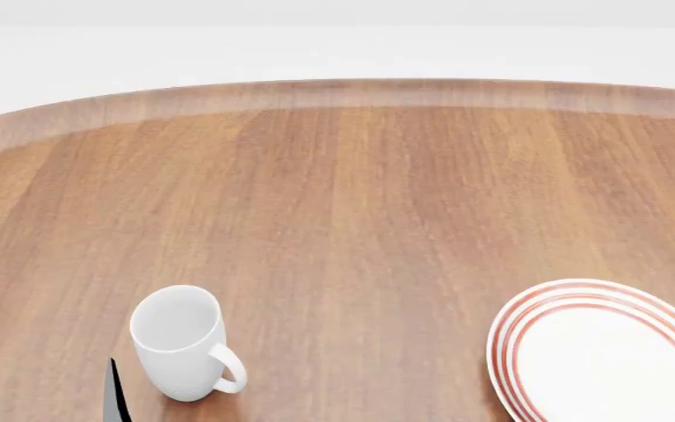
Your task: Pick up the red mug and put it on the plate
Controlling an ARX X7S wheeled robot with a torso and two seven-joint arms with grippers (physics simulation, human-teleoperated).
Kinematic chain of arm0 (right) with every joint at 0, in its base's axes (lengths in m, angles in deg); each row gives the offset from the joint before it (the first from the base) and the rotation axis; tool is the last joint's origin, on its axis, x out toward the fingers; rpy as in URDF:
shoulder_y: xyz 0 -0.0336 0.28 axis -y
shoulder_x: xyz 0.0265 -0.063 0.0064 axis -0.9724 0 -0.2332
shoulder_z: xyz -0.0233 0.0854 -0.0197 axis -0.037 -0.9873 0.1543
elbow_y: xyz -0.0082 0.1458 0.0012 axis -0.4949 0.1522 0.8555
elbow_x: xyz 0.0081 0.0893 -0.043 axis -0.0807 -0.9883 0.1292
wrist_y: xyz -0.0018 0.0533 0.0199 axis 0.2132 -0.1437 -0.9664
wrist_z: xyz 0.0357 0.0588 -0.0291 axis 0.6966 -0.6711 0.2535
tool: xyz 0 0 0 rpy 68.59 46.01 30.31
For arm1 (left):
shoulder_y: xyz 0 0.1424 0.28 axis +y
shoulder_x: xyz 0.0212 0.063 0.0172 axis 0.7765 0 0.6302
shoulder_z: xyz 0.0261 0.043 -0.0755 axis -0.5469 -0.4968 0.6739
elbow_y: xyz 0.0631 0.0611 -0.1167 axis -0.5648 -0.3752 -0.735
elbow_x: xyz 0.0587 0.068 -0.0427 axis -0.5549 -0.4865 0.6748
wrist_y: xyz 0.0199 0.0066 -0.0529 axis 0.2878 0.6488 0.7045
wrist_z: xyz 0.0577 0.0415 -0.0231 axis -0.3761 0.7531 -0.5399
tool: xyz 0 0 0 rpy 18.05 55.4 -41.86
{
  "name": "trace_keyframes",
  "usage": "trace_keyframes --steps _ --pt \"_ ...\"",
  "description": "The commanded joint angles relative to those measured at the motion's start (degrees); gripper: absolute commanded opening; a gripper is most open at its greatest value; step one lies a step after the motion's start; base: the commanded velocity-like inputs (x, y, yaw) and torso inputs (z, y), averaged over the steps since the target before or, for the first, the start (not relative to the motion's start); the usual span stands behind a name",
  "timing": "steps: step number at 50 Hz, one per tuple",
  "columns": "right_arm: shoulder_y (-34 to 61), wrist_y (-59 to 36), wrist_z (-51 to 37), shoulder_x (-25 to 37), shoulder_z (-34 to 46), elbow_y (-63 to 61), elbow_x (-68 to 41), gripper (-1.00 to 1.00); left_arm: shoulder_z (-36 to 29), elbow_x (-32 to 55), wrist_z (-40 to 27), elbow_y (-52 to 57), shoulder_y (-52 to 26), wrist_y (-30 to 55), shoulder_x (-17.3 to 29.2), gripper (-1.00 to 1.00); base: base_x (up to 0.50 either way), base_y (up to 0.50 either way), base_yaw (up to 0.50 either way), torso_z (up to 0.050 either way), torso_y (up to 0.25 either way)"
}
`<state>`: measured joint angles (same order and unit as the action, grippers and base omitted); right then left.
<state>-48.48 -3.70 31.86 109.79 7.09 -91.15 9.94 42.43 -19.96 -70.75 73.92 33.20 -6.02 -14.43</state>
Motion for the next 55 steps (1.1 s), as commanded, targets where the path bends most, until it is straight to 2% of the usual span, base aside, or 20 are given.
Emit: trace_keyframes --steps 1,55 --pt "0.1 1.81 0.24 -0.65 0.69 2.71 -1.0 1.0 -0.16 -0.01 -0.23 -0.06 -0.06 -0.13 0.09 1.0 0.0 0.0 0.0 0.0 0.0" --pt "6.91 9.77 5.52 -5.32 3.67 20.43 -6.59 1.0 -1.05 0.25 -0.86 0.02 -0.27 0.05 0.65 1.0 0.0 0.0 0.0 0.0 0.0"
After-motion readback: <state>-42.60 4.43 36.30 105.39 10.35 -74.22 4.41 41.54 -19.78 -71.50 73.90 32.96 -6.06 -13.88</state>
